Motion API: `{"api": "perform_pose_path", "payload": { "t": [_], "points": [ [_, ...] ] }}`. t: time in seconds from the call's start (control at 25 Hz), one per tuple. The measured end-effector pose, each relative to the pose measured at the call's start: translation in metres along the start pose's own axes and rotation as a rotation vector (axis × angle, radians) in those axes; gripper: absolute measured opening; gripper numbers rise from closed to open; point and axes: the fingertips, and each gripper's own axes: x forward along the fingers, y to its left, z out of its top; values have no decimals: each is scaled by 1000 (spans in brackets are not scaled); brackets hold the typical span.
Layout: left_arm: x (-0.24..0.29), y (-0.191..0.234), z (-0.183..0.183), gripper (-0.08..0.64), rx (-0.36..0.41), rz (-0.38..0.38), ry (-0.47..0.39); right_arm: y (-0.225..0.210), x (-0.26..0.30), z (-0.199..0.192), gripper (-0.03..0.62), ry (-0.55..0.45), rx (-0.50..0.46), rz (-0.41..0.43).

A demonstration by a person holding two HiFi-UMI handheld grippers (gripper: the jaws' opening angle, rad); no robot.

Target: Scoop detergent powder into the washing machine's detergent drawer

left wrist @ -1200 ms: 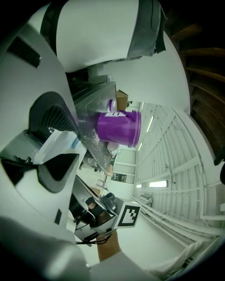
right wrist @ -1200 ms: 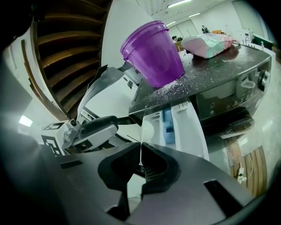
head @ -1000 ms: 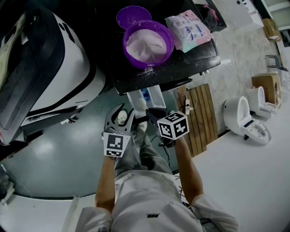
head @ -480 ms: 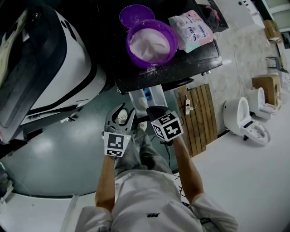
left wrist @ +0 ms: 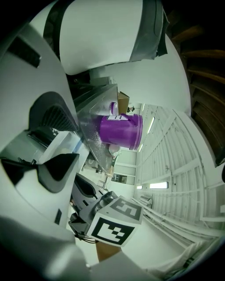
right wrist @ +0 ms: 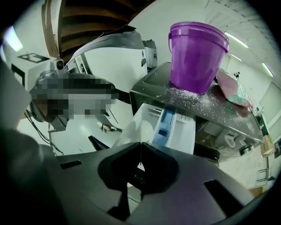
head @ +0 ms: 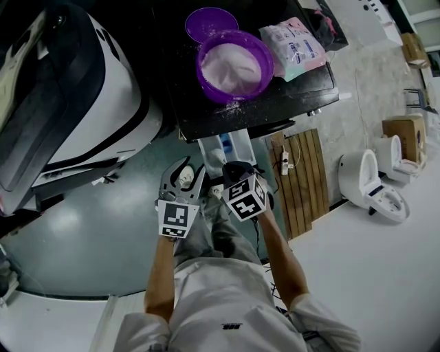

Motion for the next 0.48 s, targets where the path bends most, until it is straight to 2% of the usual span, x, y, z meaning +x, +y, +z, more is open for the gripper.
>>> {"api": "perform_pose_path", "payload": {
  "t": [0.28,0.48],
  "points": [
    [-5,1,0,172,0,6,-3,2,-2,0,8,18,-234,-162],
    [-8,3,-1,172,5,12,-3,1,-5,2,6,1,-312,-239]
  ]
}}
